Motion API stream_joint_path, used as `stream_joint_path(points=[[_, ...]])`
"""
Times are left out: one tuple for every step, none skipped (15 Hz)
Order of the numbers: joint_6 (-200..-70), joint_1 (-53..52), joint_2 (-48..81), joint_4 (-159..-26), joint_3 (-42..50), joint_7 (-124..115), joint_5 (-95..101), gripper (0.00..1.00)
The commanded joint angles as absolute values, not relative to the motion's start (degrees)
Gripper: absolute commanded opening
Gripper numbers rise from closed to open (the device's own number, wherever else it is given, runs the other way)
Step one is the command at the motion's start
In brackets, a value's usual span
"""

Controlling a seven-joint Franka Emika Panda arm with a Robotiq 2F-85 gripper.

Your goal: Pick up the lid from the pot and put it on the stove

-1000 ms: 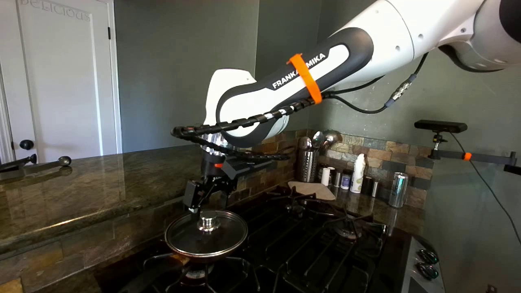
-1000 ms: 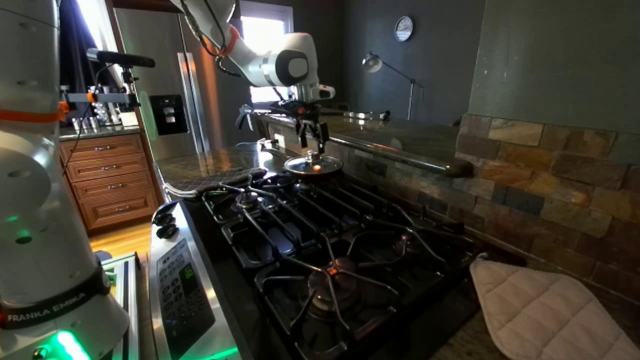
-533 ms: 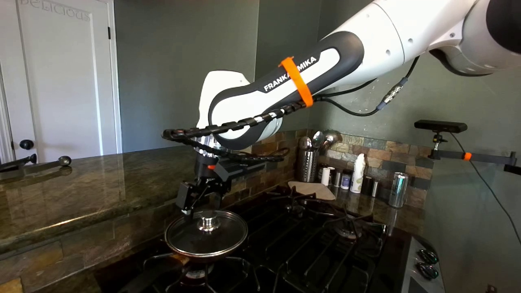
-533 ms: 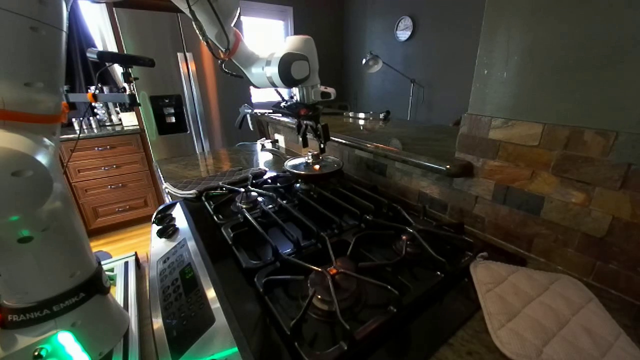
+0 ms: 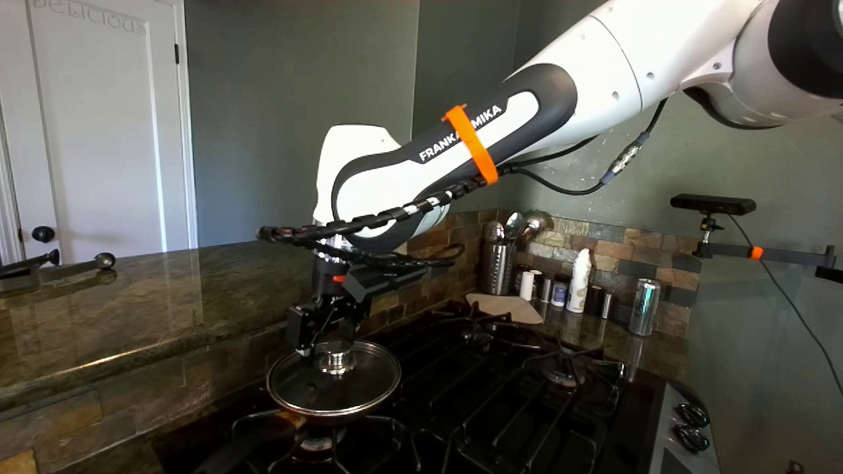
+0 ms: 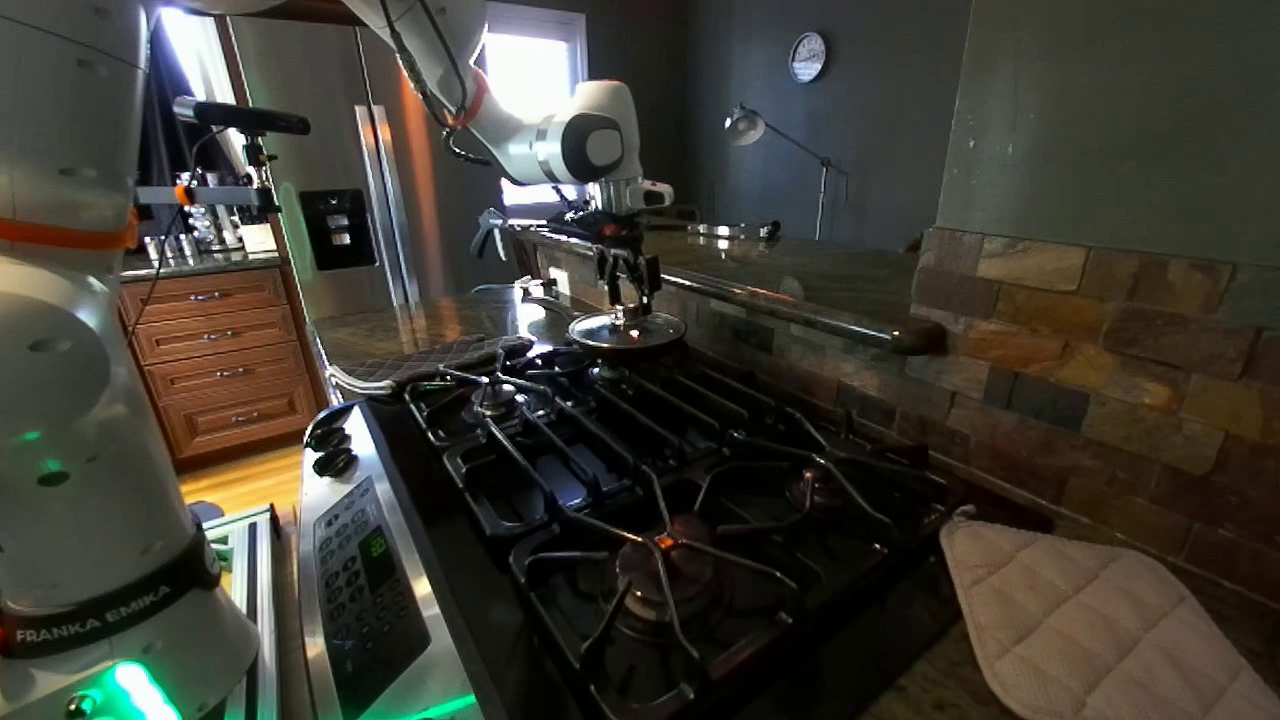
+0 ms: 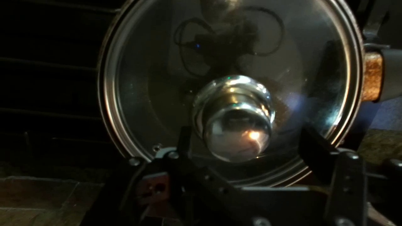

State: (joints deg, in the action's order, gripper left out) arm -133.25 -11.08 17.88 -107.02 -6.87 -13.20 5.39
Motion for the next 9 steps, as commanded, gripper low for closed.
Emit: stream_joint_path(points=[[-130.6, -12.3, 18.5, -105.8, -6.1, -14.9, 6.7, 0.95], [-130.2, -12.3, 18.4, -105.8, -6.1, -14.9, 6.6, 0.91], [-129.9, -12.4, 18.3, -105.7, -6.1, -14.9, 6.6, 0.9], [-129.7, -12.4, 18.3, -105.7, -6.2, -14.9, 6.5, 0.9], [-129.4, -12.4, 18.2, -105.7, -6.2, -14.8, 6.4, 0.9], [-129.3, -12.4, 18.2, -105.7, -6.2, -14.8, 6.4, 0.89], [-128.9, -12.5, 18.2, -105.7, -6.2, -14.9, 6.5, 0.81], [-128.5, -12.5, 18.2, -105.6, -6.2, -15.0, 6.5, 0.7], [-128.2, -12.5, 18.1, -105.6, -6.2, -15.0, 6.5, 0.61]])
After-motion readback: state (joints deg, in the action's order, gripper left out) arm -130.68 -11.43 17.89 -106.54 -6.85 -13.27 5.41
